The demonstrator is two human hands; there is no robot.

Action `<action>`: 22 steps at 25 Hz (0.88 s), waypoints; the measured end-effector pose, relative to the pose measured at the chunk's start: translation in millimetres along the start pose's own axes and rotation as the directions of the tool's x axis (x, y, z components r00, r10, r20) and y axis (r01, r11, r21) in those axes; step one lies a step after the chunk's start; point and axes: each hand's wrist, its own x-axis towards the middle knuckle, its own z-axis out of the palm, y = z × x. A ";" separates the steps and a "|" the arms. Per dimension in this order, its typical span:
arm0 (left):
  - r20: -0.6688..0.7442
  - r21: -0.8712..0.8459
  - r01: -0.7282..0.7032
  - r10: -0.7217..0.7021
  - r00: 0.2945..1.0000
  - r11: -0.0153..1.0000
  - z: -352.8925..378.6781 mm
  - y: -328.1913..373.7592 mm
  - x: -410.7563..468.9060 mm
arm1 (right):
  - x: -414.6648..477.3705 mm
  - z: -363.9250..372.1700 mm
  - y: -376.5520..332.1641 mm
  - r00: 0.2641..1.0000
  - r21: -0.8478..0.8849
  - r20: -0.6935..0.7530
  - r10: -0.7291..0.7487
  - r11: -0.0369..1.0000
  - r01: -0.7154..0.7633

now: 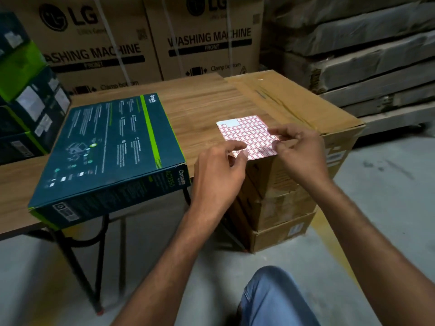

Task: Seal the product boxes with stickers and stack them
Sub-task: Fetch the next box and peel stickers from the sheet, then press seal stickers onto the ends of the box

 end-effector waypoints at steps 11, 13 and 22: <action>0.092 -0.071 0.255 -0.248 0.964 0.964 18.1 -23.1 21.7 | 5.2 -13.6 24.4 0.952 -0.402 0.245 -0.185 0.874 0.273; 0.136 -0.042 0.263 -0.255 0.957 0.964 9.8 -20.8 13.6 | -3.5 -16.0 25.7 0.942 -0.355 0.214 -0.257 0.879 0.320; 0.009 -0.398 0.283 -0.304 0.953 0.873 -5.5 -4.6 -15.2 | -63.3 -32.9 3.6 0.875 -0.201 0.286 -0.390 0.869 0.452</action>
